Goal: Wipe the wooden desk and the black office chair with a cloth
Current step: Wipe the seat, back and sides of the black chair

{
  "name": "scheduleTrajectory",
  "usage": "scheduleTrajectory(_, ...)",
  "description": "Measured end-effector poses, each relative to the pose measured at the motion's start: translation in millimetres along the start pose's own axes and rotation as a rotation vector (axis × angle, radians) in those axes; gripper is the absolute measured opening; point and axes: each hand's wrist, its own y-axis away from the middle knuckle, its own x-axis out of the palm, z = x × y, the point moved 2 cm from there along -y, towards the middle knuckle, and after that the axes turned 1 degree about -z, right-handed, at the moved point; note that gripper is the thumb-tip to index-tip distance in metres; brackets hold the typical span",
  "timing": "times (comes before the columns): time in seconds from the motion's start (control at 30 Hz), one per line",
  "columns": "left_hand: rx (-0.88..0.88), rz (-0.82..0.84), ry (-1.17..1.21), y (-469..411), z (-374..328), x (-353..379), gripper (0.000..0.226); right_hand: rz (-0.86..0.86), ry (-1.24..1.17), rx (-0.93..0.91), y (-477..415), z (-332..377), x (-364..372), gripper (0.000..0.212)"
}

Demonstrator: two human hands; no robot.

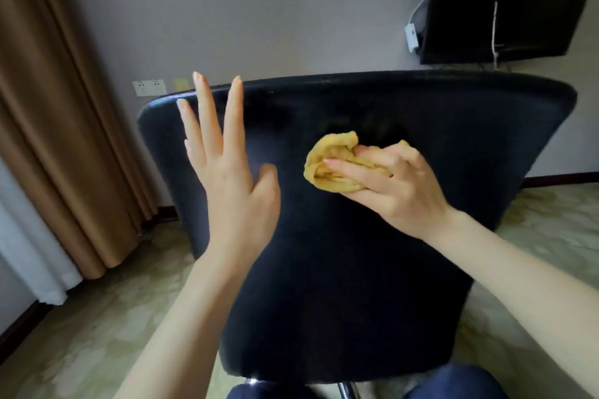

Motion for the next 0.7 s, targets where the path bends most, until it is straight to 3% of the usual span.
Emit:
scheduleTrajectory(0.1, -0.138, -0.066, 0.012, 8, 5, 10, 0.084, -0.113, 0.075, 0.061, -36, -20, -8, 0.021)
scheduleTrajectory(0.2, -0.354, -0.154, 0.042, 11, 21, 10, 0.074, -0.195, 0.071, 0.230, -70, -19, -2, 0.043)
scheduleTrajectory(0.4, -0.786, -0.219, 0.234, 22, 55, 11, 0.054, -0.291, 0.018, 0.428, -92, 13, 27, 0.024)
scheduleTrajectory(0.5, -0.893, -0.172, 0.284, 38, 58, 24, 0.052, -0.399, -0.008, 0.373, -93, 19, 32, 0.019)
scheduleTrajectory(0.7, -0.932, -0.043, 0.472, 76, 57, 57, 0.054, -0.301, -0.087, 0.195, -78, 29, 54, 0.021)
